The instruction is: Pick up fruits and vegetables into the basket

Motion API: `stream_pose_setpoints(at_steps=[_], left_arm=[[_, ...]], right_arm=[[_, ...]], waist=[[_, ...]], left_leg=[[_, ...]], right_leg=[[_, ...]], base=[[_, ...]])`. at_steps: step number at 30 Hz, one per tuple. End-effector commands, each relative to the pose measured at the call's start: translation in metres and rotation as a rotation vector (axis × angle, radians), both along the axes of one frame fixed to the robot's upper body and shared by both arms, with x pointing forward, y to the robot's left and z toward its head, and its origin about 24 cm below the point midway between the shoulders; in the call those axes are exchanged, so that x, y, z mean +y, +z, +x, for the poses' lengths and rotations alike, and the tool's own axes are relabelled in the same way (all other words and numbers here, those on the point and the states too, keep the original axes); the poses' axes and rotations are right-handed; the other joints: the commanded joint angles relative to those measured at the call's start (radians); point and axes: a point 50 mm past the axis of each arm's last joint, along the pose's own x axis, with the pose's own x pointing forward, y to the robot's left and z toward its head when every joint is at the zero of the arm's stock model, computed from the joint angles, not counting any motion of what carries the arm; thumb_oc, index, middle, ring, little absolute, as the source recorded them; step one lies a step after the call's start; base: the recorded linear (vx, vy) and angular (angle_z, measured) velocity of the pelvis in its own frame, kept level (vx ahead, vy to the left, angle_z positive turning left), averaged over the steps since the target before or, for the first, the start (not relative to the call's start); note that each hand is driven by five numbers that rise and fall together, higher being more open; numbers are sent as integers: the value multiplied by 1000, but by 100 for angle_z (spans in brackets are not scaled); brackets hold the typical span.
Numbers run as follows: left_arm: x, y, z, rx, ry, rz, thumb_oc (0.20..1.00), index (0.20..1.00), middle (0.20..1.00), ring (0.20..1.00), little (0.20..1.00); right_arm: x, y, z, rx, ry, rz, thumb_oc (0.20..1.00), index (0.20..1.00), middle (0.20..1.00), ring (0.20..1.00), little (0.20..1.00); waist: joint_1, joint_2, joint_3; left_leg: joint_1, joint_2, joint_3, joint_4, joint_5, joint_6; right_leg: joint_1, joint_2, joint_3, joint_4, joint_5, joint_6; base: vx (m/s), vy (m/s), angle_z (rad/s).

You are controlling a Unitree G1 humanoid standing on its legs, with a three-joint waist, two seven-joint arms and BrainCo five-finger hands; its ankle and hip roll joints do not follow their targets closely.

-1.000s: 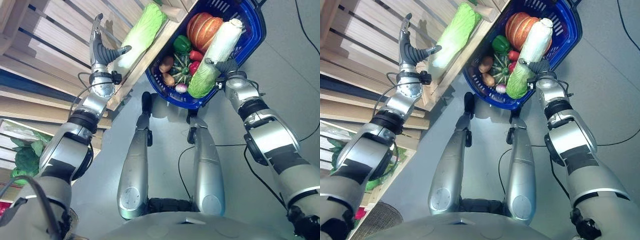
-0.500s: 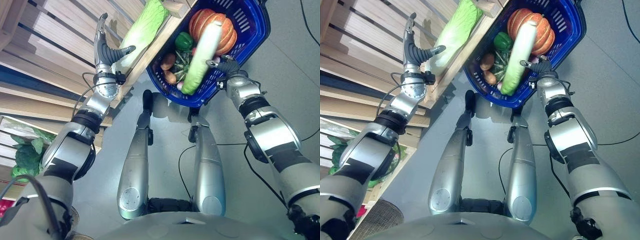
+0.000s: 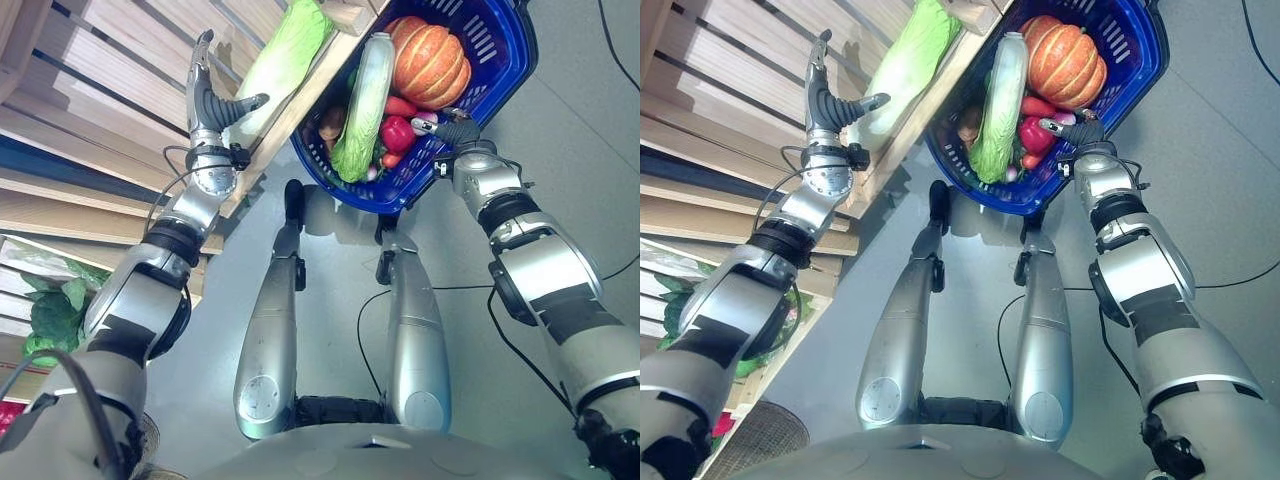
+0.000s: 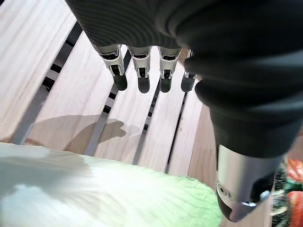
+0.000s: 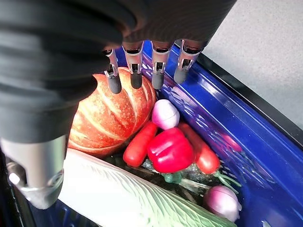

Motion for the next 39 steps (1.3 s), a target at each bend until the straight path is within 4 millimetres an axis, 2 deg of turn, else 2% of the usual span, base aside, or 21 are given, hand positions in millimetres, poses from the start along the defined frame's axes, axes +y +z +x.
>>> stream_pose_setpoints(at_steps=[1, 12, 19, 25, 31, 39], left_arm=[[2, 4, 5, 8, 38, 4, 1000, 1000, 1000, 1000, 1000], [24, -7, 12, 174, 157, 83, 1000, 1000, 1000, 1000, 1000], [36, -27, 13, 339, 177, 121, 1000, 1000, 1000, 1000, 1000], [46, -44, 10, 445, 200, 128, 1000, 1000, 1000, 1000, 1000], [61, -57, 5, 538, 256, 133, 1000, 1000, 1000, 1000, 1000], [83, -61, -2, 587, 366, 99, 1000, 1000, 1000, 1000, 1000]], right_arm=[[-18, 20, 0, -112, -49, -8, 1000, 1000, 1000, 1000, 1000], [-3, 46, -4, -447, -84, 107, 1000, 1000, 1000, 1000, 1000], [-8, 53, -16, -620, -197, 199, 1000, 1000, 1000, 1000, 1000], [-22, 46, -26, -691, -320, 258, 1000, 1000, 1000, 1000, 1000], [-36, 35, -30, -667, -413, 246, 1000, 1000, 1000, 1000, 1000], [-70, -4, -40, -498, -527, 218, 1000, 1000, 1000, 1000, 1000]], waist=[[-22, 73, -42], [-68, 47, -42], [-103, 34, -42], [-122, 26, -42], [-133, 15, -42], [-137, 1, -42]], left_leg=[[-38, -52, 20, 125, -122, 18], [-31, -38, 38, 105, -116, 12], [-32, -29, 52, 97, -116, 11], [-37, -22, 62, 94, -119, 12], [-43, -18, 66, 96, -127, 14], [-55, -11, 69, 104, -134, 18]], right_leg=[[41, 44, -35, -66, 17, 48], [45, 62, -8, -88, 27, 52], [41, 75, 9, -96, 29, 53], [39, 81, 19, -107, 30, 52], [38, 83, 22, -115, 28, 52], [31, 88, 23, -113, 22, 48]], base=[[0, 0, 0], [-4, 6, -4], [-5, 25, -8], [2, 23, -7], [5, 5, -7], [0, 0, 0]])
